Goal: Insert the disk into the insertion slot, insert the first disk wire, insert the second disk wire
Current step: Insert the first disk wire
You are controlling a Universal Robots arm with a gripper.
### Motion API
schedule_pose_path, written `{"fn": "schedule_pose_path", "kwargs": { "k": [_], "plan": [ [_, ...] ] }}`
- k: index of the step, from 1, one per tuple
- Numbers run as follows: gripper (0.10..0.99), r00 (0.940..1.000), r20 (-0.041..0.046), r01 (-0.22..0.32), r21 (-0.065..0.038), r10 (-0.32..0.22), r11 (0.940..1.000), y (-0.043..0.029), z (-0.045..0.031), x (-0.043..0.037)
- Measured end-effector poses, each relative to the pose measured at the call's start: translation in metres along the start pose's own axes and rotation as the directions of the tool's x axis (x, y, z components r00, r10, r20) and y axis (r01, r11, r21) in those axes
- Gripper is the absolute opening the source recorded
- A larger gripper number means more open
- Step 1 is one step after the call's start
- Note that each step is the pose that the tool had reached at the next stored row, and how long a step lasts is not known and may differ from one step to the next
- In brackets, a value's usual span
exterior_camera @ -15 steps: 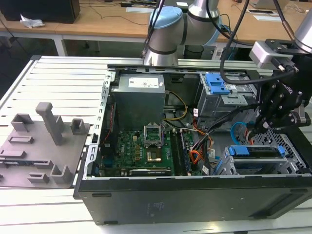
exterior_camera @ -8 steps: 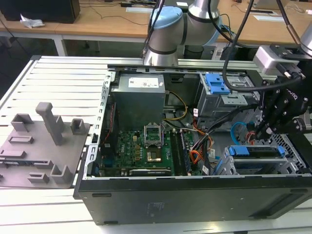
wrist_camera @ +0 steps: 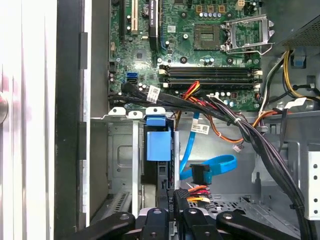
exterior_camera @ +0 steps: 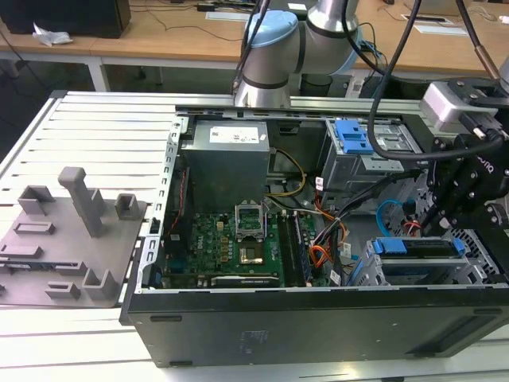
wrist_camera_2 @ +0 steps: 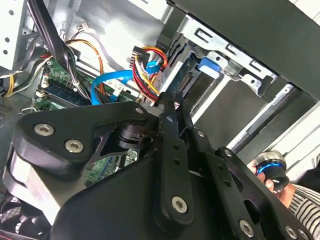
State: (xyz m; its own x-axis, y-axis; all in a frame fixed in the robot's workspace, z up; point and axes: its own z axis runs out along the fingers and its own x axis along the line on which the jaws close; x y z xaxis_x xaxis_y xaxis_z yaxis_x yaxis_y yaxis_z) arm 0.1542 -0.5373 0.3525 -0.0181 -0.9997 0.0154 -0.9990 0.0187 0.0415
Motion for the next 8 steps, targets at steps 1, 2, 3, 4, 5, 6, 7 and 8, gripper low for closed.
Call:
{"fn": "schedule_pose_path", "kwargs": {
  "k": [1,2,3,4,5,6,7,8],
  "plan": [
    [0.176,1.0000,0.0000,0.000,0.000,0.000,1.0000,-0.0001,0.0000,0.0028],
    [0.176,1.0000,0.0000,0.000,0.000,0.000,1.0000,-0.0001,0.0001,0.0047],
    [0.176,1.0000,-0.0001,0.000,0.000,0.000,1.0000,-0.0001,0.0001,0.0058],
    [0.176,1.0000,0.0002,0.000,0.000,0.000,1.0000,-0.0001,0.0005,0.0060],
    [0.176,1.0000,0.0009,0.000,0.000,0.000,1.0000,-0.0004,0.0012,0.0061],
    [0.176,1.0000,0.0023,0.000,0.000,0.000,1.0000,-0.0020,0.0027,0.0061],
    [0.176,1.0000,0.0045,0.000,-0.001,0.000,1.0000,-0.0038,0.0049,0.0060],
    [0.176,1.0000,0.0097,0.000,-0.001,0.000,1.0000,-0.0042,0.0060,0.0058]
  ]
}}
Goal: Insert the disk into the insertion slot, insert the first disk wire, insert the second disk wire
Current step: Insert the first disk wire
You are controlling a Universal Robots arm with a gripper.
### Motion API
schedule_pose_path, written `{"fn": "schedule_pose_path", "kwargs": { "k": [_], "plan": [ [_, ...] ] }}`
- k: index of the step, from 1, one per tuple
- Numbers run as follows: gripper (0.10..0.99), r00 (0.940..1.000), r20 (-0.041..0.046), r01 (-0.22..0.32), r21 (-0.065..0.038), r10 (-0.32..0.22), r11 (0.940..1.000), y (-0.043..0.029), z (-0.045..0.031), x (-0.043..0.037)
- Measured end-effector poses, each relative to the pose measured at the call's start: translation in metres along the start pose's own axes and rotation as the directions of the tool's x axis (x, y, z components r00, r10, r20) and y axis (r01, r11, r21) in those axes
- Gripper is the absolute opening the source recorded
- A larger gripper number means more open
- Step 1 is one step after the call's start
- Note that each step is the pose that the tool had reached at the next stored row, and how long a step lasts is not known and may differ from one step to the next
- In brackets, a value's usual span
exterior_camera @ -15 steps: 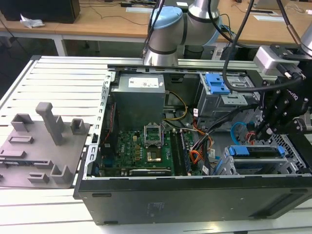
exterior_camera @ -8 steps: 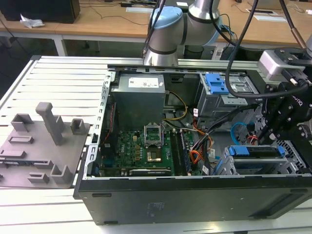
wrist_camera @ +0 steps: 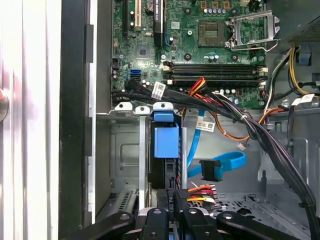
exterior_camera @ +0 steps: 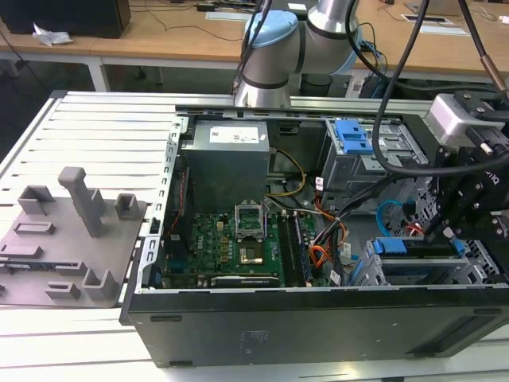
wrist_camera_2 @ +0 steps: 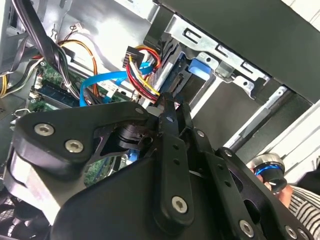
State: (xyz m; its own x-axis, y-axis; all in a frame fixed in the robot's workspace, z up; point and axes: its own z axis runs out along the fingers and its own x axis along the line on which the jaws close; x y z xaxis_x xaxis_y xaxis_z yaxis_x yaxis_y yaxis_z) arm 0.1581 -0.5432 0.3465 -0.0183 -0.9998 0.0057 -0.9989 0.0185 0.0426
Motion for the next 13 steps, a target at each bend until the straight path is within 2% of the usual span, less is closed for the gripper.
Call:
{"fn": "schedule_pose_path", "kwargs": {
  "k": [4,13],
  "plan": [
    [0.176,0.9999,0.0134,0.001,0.000,-0.001,1.0000,-0.0012,0.0011,-0.0016],
    [0.176,0.9999,0.0157,0.001,-0.001,-0.001,1.0000,-0.0069,0.0046,-0.0017]
  ]
}}
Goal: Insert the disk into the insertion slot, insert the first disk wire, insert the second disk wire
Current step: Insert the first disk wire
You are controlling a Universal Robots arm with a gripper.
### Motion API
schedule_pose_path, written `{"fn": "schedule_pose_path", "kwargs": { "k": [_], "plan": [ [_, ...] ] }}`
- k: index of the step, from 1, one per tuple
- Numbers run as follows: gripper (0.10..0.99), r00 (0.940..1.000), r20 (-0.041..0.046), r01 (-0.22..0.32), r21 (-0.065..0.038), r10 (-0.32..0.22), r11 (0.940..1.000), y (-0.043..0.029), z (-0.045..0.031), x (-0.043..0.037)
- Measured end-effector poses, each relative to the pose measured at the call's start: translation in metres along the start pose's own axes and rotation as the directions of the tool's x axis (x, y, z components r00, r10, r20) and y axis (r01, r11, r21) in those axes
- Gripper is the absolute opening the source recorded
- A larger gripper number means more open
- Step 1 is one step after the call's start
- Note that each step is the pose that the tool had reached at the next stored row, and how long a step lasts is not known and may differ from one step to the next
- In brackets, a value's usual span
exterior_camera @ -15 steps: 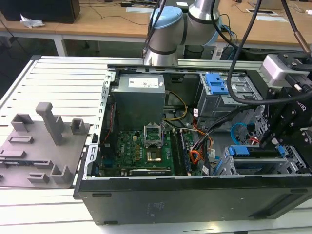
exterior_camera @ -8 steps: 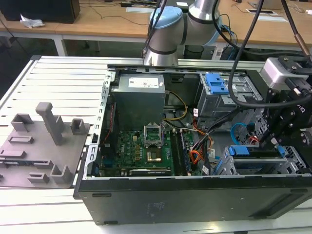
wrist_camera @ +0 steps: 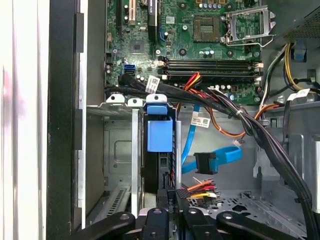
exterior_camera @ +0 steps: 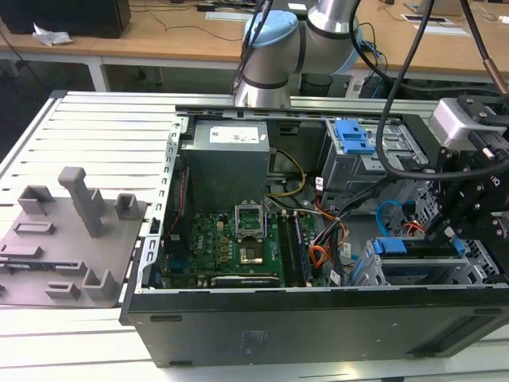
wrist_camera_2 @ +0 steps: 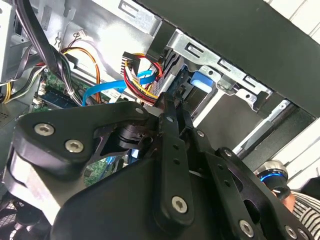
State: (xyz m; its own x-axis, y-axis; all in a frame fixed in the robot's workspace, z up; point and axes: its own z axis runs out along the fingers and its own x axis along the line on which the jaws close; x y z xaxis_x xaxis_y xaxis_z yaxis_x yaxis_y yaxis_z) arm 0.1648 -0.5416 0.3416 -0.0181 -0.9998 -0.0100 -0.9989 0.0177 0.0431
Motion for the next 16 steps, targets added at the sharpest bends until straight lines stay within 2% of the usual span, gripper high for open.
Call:
{"fn": "schedule_pose_path", "kwargs": {
  "k": [10,15,16],
  "plan": [
    [0.176,1.0000,-0.0001,0.000,0.000,0.000,1.0000,-0.0032,-0.0002,0.0022],
    [0.176,0.9999,0.0145,0.001,0.000,-0.001,1.0000,-0.0032,0.0012,0.0022],
    [0.176,0.9999,0.0150,0.001,0.000,-0.001,1.0000,-0.0033,0.0018,0.0022]
  ]
}}
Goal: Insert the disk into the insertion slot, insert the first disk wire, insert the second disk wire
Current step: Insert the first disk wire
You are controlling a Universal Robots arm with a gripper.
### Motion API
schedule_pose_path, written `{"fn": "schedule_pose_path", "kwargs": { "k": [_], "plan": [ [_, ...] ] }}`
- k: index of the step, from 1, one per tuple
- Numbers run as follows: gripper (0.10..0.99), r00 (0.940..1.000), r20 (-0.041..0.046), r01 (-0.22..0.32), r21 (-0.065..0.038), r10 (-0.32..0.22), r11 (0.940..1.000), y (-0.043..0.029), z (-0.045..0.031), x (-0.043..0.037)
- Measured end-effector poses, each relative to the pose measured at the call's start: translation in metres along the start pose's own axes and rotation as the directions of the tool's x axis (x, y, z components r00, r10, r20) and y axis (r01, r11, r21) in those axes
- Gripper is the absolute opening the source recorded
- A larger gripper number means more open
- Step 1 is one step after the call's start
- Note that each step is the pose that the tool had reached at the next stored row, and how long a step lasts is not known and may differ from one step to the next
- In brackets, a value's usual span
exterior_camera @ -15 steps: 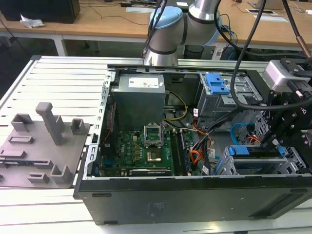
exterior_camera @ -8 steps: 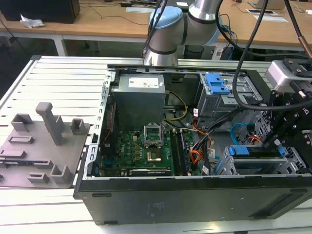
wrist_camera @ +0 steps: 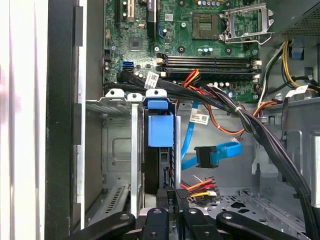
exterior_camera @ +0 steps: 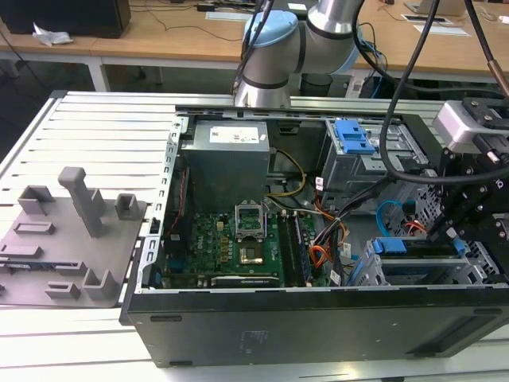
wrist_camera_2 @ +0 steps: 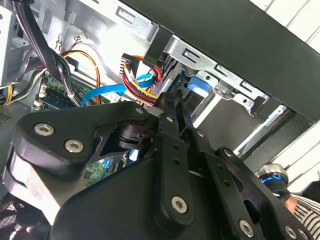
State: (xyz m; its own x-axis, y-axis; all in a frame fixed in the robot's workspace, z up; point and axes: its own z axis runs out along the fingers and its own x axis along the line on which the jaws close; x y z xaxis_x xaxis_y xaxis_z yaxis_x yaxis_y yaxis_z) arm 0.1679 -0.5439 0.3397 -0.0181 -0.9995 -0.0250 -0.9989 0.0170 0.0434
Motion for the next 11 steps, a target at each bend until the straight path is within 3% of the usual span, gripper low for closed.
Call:
{"fn": "schedule_pose_path", "kwargs": {
  "k": [10,11],
  "plan": [
    [0.184,1.0000,0.0004,0.000,0.000,0.000,1.0000,-0.0002,0.0038,0.0013],
    [0.314,1.0000,-0.0003,0.000,0.000,0.000,1.0000,-0.0002,0.0035,0.0013]
  ]
}}
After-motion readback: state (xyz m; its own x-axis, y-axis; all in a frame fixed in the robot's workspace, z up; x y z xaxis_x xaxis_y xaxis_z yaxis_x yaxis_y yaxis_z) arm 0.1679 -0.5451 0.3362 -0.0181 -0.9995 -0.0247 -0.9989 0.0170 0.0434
